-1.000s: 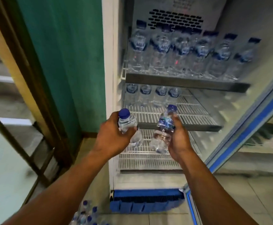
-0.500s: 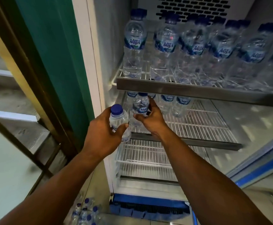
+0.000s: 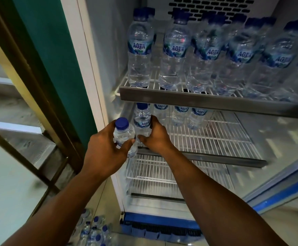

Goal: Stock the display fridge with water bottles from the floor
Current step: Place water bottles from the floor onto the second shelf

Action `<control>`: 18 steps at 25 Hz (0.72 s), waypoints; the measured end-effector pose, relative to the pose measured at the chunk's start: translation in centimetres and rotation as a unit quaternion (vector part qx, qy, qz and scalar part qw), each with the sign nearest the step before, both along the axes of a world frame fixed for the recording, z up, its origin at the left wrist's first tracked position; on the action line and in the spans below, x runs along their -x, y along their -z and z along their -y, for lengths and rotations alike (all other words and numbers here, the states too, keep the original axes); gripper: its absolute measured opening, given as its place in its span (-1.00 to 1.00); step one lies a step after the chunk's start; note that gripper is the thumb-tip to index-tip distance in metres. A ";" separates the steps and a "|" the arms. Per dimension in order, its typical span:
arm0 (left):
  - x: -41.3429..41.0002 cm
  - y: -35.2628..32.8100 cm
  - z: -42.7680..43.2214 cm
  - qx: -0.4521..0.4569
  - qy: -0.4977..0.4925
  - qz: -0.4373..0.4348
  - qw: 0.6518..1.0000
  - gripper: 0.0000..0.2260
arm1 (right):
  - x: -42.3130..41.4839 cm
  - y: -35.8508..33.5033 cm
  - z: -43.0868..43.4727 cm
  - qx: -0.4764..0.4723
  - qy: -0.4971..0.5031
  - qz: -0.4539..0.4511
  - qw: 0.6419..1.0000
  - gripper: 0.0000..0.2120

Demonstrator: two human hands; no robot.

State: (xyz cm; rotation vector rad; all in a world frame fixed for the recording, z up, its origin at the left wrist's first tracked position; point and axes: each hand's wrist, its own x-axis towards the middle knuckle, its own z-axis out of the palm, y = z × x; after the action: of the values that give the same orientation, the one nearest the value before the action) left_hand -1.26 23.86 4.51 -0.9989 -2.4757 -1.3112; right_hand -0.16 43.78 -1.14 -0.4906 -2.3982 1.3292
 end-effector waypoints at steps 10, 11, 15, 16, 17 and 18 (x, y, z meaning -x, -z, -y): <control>-0.9 -0.3 -0.2 0.016 0.003 -0.011 1.000 -0.51 | -0.3 0.8 0.8 -0.015 0.025 -0.044 0.999 -0.33; -1.0 -0.4 -0.3 0.017 0.005 -0.014 1.000 -0.51 | -0.3 0.9 0.7 -0.008 0.025 -0.049 0.998 -0.33; -1.2 -0.7 -0.7 0.016 0.002 -0.019 1.000 -0.50 | -0.5 1.3 0.4 0.024 0.015 -0.059 0.998 -0.34; -1.3 -0.7 -0.9 0.016 0.003 -0.020 1.000 -0.49 | -0.6 1.5 0.2 0.043 0.009 -0.050 0.998 -0.34; -1.4 -0.8 -1.1 0.018 0.006 -0.023 1.000 -0.49 | -0.6 1.6 0.0 0.066 0.005 -0.036 0.997 -0.33; -1.4 -0.8 -1.4 0.019 0.010 -0.026 0.999 -0.48 | -0.7 1.7 -0.1 0.089 0.005 -0.023 0.996 -0.30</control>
State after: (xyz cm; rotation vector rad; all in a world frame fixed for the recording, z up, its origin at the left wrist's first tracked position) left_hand 0.16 25.28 5.35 -1.0546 -2.4671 -1.2315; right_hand 0.56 43.92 -2.80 -0.5135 -2.2492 1.5409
